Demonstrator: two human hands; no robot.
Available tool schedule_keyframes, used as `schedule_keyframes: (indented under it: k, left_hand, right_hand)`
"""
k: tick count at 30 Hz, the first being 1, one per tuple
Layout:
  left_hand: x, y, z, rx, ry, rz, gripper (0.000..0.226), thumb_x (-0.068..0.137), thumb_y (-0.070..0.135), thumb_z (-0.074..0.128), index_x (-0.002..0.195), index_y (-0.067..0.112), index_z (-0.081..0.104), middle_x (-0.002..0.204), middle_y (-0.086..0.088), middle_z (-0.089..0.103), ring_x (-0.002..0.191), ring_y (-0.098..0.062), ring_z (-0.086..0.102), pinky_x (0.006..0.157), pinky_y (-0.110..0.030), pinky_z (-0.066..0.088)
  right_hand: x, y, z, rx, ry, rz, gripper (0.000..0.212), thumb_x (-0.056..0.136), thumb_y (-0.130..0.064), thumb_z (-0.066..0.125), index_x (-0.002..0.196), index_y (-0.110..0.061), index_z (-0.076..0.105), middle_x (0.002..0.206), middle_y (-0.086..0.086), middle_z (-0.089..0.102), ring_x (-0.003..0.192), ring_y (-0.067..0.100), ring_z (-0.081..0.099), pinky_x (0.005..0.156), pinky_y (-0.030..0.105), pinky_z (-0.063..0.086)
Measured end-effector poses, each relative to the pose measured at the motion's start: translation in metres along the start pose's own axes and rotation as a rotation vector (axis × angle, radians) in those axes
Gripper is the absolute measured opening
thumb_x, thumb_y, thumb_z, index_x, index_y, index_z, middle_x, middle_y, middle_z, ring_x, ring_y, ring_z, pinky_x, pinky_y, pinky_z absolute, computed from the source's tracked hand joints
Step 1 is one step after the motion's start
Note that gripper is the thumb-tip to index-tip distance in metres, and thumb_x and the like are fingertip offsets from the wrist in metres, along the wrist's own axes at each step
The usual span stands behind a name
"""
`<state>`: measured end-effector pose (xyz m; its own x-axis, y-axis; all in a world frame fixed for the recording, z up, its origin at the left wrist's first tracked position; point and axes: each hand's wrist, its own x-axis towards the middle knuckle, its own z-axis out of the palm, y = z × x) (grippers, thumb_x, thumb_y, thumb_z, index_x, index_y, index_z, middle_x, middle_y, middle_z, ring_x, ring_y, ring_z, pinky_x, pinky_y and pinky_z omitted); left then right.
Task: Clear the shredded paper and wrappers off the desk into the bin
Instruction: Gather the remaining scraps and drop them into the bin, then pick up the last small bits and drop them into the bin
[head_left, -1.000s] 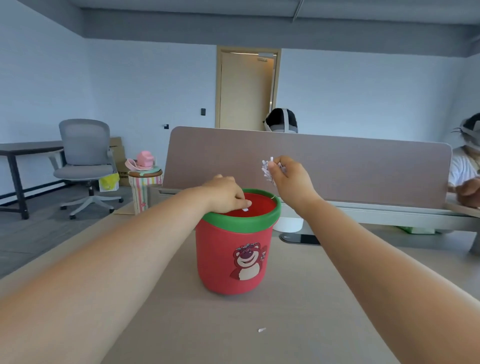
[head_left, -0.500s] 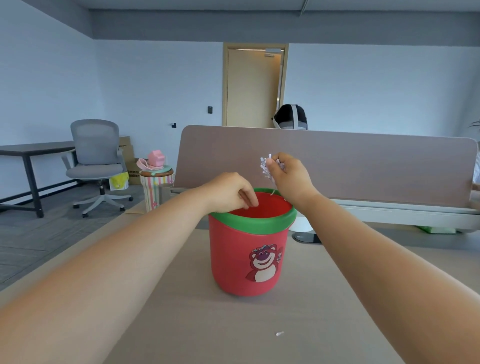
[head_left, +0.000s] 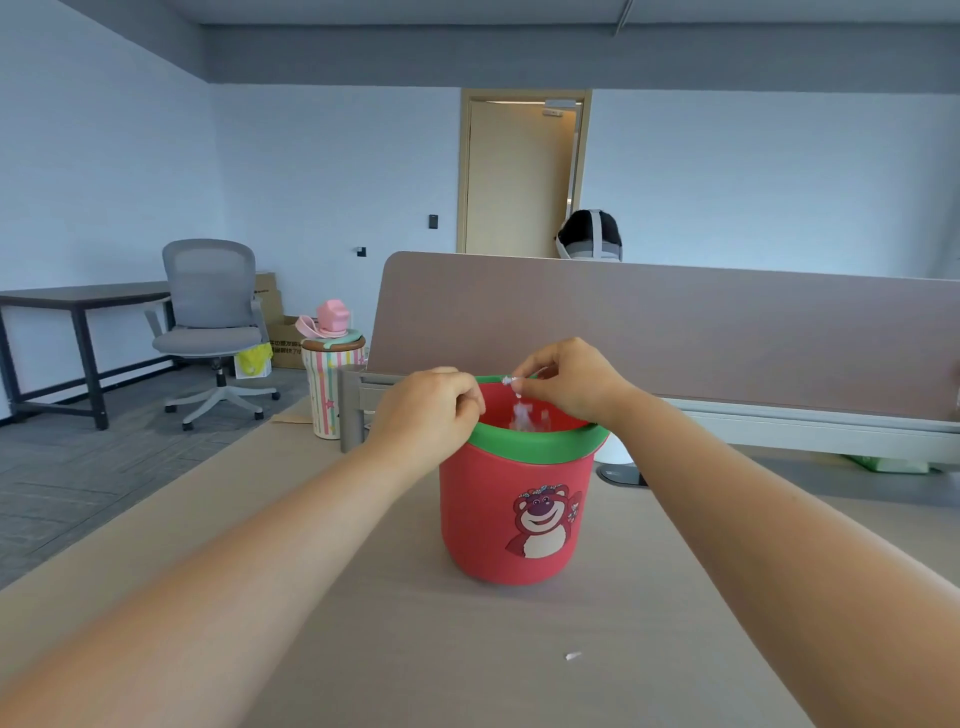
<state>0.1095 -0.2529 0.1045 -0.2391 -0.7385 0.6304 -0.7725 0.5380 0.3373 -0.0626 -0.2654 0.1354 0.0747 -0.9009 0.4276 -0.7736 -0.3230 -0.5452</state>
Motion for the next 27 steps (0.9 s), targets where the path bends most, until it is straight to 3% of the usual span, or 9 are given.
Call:
schedule_keyframes:
  k: [2,6,11,15,19,23,27]
  left_hand:
    - [-0.001,0.0,0.001,-0.013,0.013,-0.008,0.026,0.087,0.012,0.045,0.081,0.02,0.069,0.095,0.004,0.067,0.059,-0.013,0.041,0.06,-0.025,0.03]
    - [-0.003,0.0,0.003,-0.031,0.041,0.001,0.024,0.088,0.012,0.046,0.085,0.019,0.069,0.098,0.005,0.069,0.063,-0.01,0.044,0.063,-0.024,0.033]
    - [-0.003,0.001,0.002,-0.021,0.035,0.004,0.023,0.089,0.013,0.046,0.088,0.018,0.068,0.101,0.005,0.069,0.078,-0.014,0.054,0.066,-0.024,0.035]
    - [-0.003,0.002,0.001,0.0,0.026,0.01,0.024,0.09,0.013,0.045,0.089,0.018,0.068,0.102,0.005,0.069,0.077,-0.013,0.053,0.065,-0.023,0.035]
    - [-0.004,0.003,0.0,0.0,0.002,0.007,0.024,0.09,0.013,0.044,0.092,0.018,0.068,0.105,0.003,0.07,0.097,-0.017,0.061,0.075,-0.027,0.045]
    - [-0.002,0.006,-0.003,0.013,-0.035,-0.001,0.025,0.091,0.014,0.044,0.098,0.017,0.068,0.111,0.001,0.069,0.102,-0.021,0.061,0.082,-0.031,0.047]
    - [-0.006,0.012,-0.008,-0.018,0.012,0.026,0.021,0.088,0.014,0.049,0.099,0.014,0.067,0.106,-0.002,0.068,0.099,-0.022,0.062,0.083,-0.035,0.051]
  right_hand:
    - [-0.003,-0.001,-0.003,-0.059,-0.024,-0.001,0.015,0.084,-0.025,0.064,0.086,-0.014,0.074,0.066,-0.019,0.056,0.066,0.003,0.05,0.059,0.012,0.037]
    - [-0.007,0.001,-0.001,-0.136,-0.073,0.015,0.024,0.09,-0.026,0.054,0.089,-0.011,0.073,0.08,-0.003,0.066,0.06,0.004,0.05,0.056,0.014,0.036]
    - [-0.012,0.003,-0.002,-0.029,-0.078,0.013,0.036,0.09,0.007,0.034,0.105,-0.007,0.063,0.11,0.013,0.066,0.079,0.017,0.064,0.067,0.019,0.051]
    - [-0.018,0.001,-0.003,0.015,-0.119,-0.013,0.036,0.087,0.013,0.038,0.107,-0.005,0.062,0.108,0.016,0.068,0.065,0.012,0.064,0.075,0.019,0.052]
    - [-0.023,0.0,-0.006,-0.068,-0.062,-0.043,0.032,0.085,0.009,0.049,0.107,-0.007,0.066,0.11,0.009,0.068,0.09,0.015,0.061,0.09,0.022,0.047]
    - [-0.036,-0.004,-0.01,-0.022,-0.001,-0.047,0.018,0.083,0.0,0.059,0.095,-0.008,0.069,0.095,0.01,0.073,0.077,0.012,0.062,0.085,0.023,0.051]
    - [-0.056,-0.005,-0.016,-0.056,0.079,-0.071,0.018,0.088,-0.012,0.055,0.097,-0.013,0.071,0.092,0.002,0.074,0.083,0.008,0.06,0.085,0.02,0.047]
